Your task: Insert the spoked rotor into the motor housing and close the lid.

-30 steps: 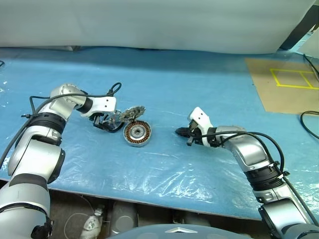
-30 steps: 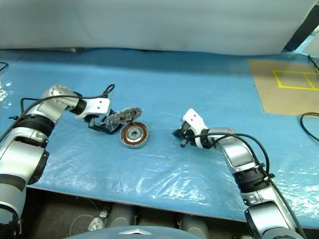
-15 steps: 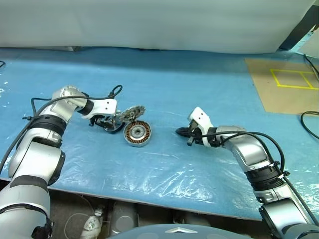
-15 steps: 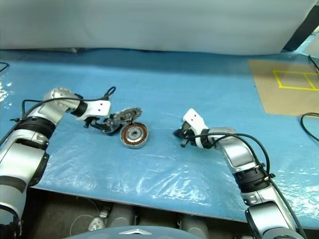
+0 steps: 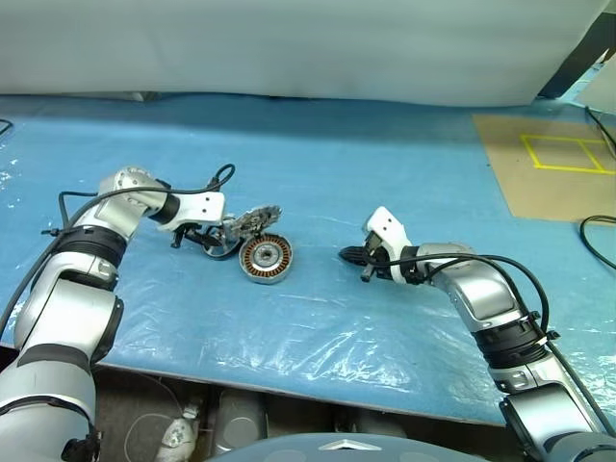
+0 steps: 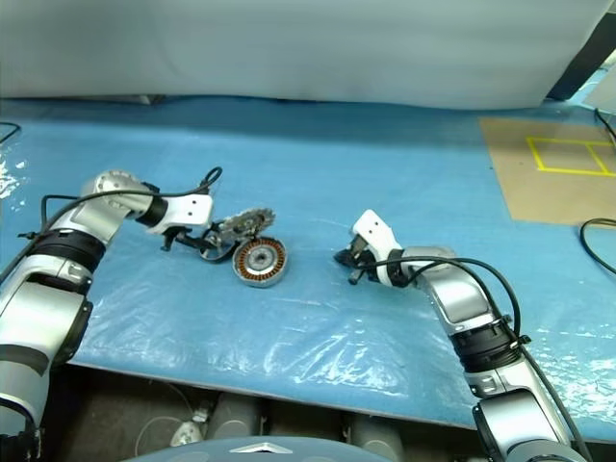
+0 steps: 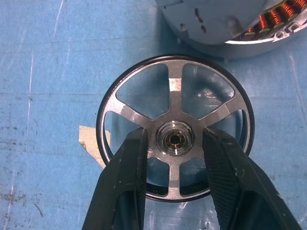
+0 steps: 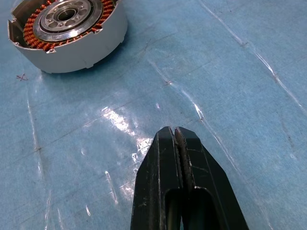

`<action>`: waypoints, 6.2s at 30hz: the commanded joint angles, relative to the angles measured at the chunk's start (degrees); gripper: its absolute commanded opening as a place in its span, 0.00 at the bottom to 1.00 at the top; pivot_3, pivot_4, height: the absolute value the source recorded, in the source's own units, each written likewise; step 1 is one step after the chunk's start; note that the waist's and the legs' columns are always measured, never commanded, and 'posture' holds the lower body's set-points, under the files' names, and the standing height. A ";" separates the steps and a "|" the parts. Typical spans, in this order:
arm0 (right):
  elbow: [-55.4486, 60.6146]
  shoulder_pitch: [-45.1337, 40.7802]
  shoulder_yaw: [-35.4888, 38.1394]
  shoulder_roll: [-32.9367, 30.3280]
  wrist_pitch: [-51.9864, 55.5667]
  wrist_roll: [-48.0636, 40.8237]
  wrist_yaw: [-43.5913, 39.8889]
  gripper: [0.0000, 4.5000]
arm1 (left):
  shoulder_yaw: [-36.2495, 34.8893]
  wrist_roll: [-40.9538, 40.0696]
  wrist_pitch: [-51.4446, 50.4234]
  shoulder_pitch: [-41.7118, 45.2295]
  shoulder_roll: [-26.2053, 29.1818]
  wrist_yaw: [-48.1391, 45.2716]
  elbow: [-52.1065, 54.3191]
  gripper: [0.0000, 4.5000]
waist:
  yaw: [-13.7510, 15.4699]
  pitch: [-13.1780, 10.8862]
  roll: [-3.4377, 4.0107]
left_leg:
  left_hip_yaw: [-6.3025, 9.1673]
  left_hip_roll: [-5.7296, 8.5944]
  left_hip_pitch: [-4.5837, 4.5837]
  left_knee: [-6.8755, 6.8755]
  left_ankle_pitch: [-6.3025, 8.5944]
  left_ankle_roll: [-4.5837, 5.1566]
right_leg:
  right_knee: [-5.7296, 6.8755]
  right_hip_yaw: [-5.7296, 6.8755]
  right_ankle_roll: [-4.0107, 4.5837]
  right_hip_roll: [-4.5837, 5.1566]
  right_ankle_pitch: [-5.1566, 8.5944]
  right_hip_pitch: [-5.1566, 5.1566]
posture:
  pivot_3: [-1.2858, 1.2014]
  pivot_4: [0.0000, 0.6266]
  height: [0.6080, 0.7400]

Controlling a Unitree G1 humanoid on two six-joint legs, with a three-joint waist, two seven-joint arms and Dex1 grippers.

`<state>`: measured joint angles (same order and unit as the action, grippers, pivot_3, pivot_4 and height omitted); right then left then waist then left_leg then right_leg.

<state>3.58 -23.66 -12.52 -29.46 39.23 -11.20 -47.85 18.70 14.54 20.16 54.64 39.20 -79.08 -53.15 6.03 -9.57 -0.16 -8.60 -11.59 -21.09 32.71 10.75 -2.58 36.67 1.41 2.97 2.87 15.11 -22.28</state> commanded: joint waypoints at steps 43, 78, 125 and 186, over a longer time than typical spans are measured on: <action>-1.29 -1.76 0.05 -0.66 -2.43 0.64 -1.08 0.00 | -8.56 -23.26 -26.69 -19.95 1.91 0.30 42.34 0.31 | -0.62 -0.05 -0.02 | -0.06 -0.01 -0.84 0.06 -0.01 0.01 | 0.01 0.00 0.00 -0.21 -0.01 -0.81 | 0.52 0.24 1.00; -0.03 0.24 -0.18 0.44 -1.60 0.18 1.25 0.00 | -0.94 -15.02 -24.27 -14.80 3.45 -4.12 37.28 0.46 | -0.61 -0.05 -0.01 | -0.07 -0.08 -0.64 0.06 -0.01 0.01 | 0.04 -0.05 0.00 -0.20 -0.01 -0.66 | 0.52 0.24 1.00; -11.21 -12.47 -6.25 14.05 11.48 -15.18 -8.45 0.00 | -40.27 -57.83 -69.12 -54.41 2.14 20.22 72.49 0.79 | -0.73 -0.21 -0.08 | -0.17 -0.23 -0.39 0.04 -0.02 0.10 | -0.09 0.02 0.35 -0.11 0.17 -0.36 | 0.52 0.24 1.00; -24.14 -17.58 -3.30 21.96 -7.09 -2.45 -0.33 0.00 | -28.12 -53.24 -61.21 -42.02 -1.00 25.31 60.12 0.79 | -2.49 -0.19 -0.10 | -0.09 -0.11 -0.48 -0.02 0.00 0.00 | -0.09 0.01 0.07 -0.28 0.00 -0.46 | 0.52 0.24 1.00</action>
<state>-22.17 -40.81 -16.39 -8.31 31.84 -12.94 -47.93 -8.81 -38.86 -42.27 11.90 38.09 -53.03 6.65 3.54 -9.77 -0.26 -8.68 -11.72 -21.57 32.69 10.76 -2.59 36.58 1.42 3.05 2.55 15.11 -22.76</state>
